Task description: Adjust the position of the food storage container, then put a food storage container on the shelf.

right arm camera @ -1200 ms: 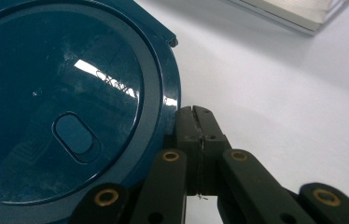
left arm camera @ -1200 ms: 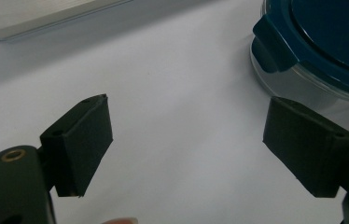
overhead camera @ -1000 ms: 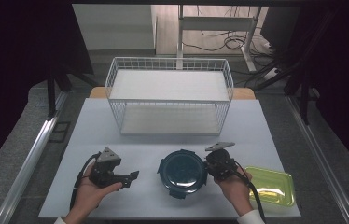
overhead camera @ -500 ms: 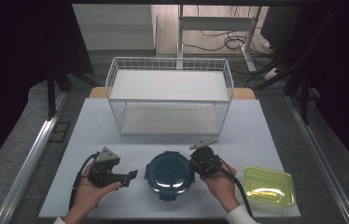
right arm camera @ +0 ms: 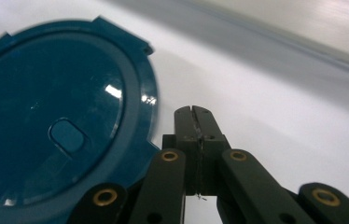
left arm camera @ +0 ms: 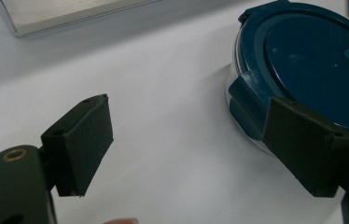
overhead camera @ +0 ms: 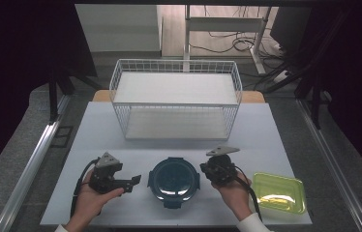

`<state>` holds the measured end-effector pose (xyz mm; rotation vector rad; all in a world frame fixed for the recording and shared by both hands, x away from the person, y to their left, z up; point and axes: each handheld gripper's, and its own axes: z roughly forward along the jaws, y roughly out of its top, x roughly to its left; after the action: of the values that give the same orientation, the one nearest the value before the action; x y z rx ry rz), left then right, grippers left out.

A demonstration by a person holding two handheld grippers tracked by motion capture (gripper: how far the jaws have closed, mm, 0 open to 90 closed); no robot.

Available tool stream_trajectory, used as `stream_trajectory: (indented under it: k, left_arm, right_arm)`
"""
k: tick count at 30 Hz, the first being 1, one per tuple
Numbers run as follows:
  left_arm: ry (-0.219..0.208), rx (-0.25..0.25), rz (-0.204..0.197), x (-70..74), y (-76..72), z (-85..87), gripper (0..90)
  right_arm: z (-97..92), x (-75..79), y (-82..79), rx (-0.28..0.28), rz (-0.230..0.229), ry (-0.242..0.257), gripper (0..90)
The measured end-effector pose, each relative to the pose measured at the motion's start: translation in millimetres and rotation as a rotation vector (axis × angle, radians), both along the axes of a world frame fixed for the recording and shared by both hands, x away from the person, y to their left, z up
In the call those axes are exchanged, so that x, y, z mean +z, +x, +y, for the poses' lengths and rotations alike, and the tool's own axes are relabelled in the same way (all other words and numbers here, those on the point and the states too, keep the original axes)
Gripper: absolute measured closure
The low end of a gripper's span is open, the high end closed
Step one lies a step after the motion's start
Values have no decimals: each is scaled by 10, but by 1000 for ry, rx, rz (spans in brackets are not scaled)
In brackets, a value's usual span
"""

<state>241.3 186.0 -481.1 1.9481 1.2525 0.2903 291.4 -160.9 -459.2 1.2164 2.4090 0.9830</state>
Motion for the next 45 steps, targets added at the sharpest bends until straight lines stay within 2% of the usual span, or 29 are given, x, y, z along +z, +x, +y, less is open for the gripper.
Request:
stream_trajectory:
  k: [1, 3, 8, 10, 11, 12, 13, 15, 16, 17, 18, 22, 29, 39, 43, 45]
  left_arm:
    - [4, 0, 0, -4, 2, -1, 162]
    - [7, -2, -1, -6, 0, -12, 162]
    - [10, -7, -5, -8, 1, -22, 161]
    - [2, -6, -1, -12, 4, -14, 161]
    - [2, -6, -1, -12, 4, -14, 161]
    - [-8, -6, 4, -16, 9, -1, 160]
    - [-8, -6, 4, -16, 9, -1, 159]
    - [-21, 2, 7, -15, 11, 8, 152]
    - [-21, 2, 7, -15, 11, 8, 147]
    - [-23, 4, 8, -14, 16, 15, 147]
    - [-30, 6, 11, -16, 18, 16, 137]
    - [-36, 7, 11, -18, 22, 18, 134]
    - [-43, 0, -5, 2, 2, 9, 133]
    - [-37, -13, 10, -33, 30, -23, 130]
    - [-56, -2, 2, 3, 9, 2, 125]
    - [-69, -8, 13, -1, 30, -12, 120]
  right_arm:
    - [-97, 55, -66, -5, -10, 22, 885]
    - [-165, 87, -129, -4, -16, 32, 884]
    - [-309, 102, -227, 11, 17, 91, 859]
    - [-330, 94, -216, 21, 37, 146, 764]
    - [-330, 94, -216, 21, 37, 146, 764]
    - [-333, 81, -188, 21, 65, 193, 587]
    - [-333, 81, -188, 21, 65, 193, 587]
    - [-332, 77, -168, 7, 90, 229, 420]
    - [-332, 77, -168, 7, 90, 229, 420]
    - [-332, 76, -167, 2, 91, 236, 394]
    - [-333, 72, -163, -6, 88, 242, 329]
    - [-324, 70, -162, -2, 89, 237, 241]
    - [-296, 23, -141, 14, 117, 251, 187]
    - [-315, 17, -126, 9, 126, 265, 182]
    - [-294, 5, -112, 8, 133, 268, 181]
    - [-287, 13, -112, 12, 132, 270, 179]
